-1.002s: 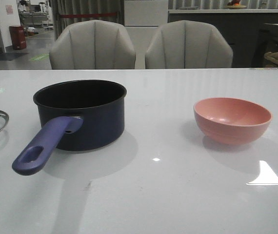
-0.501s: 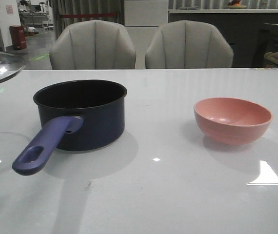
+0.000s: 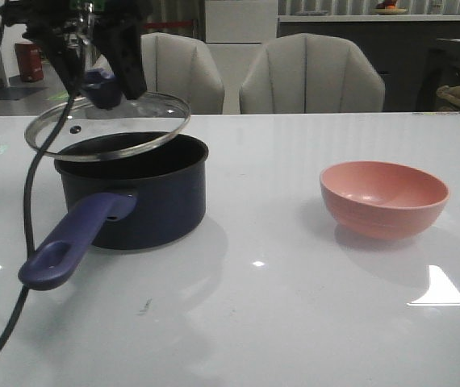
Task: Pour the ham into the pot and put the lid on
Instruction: 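Lift the glass lid and lower it onto the saucepan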
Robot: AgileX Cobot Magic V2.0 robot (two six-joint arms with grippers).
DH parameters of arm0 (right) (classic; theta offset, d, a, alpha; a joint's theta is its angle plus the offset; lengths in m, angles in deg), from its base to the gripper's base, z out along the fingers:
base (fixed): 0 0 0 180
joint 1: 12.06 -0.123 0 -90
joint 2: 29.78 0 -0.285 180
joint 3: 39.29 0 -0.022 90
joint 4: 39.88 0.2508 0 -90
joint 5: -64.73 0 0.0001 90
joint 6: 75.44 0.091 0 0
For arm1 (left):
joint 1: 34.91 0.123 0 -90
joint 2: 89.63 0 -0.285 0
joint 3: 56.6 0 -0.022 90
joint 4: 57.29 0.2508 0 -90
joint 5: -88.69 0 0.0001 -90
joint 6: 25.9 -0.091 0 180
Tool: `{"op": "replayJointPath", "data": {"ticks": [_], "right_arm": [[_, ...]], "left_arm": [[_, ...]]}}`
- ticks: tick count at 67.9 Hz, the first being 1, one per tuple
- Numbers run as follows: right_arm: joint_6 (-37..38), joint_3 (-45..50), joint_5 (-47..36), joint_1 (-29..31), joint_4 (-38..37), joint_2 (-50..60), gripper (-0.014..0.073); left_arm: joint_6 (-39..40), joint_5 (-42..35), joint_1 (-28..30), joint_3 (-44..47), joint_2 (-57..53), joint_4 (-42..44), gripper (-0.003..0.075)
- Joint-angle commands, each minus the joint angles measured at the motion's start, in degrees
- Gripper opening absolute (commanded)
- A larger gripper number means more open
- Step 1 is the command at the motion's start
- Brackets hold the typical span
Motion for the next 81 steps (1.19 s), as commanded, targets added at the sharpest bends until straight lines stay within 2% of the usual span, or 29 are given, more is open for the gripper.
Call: {"op": "replayJointPath", "data": {"ticks": [1,34,64,71,81], "right_arm": [[-0.58,-1.52,-4.53,0.05,0.12,-0.59,0.0150],[-0.58,-1.52,-4.54,0.05,0.12,-0.59,0.0150],[-0.58,-1.52,-4.54,0.05,0.12,-0.59,0.0150],[-0.58,-1.52,-4.54,0.05,0.12,-0.59,0.0150],[-0.58,-1.52,-4.54,0.05,0.12,-0.59,0.0150]], "left_arm": [[-0.01,-2.19,-0.55,-2.38,-2.06,-0.03,0.0134],[-0.01,-8.28,-0.55,-2.49,-1.53,-0.41,0.0134],[-0.01,-6.86,-0.55,-2.82,0.38,-1.44,0.0137],[-0.01,-6.75,-0.55,-2.82,1.35,-1.63,0.0158],[-0.01,-6.98,-0.55,-2.93,2.52,-1.72,0.0244]]}}
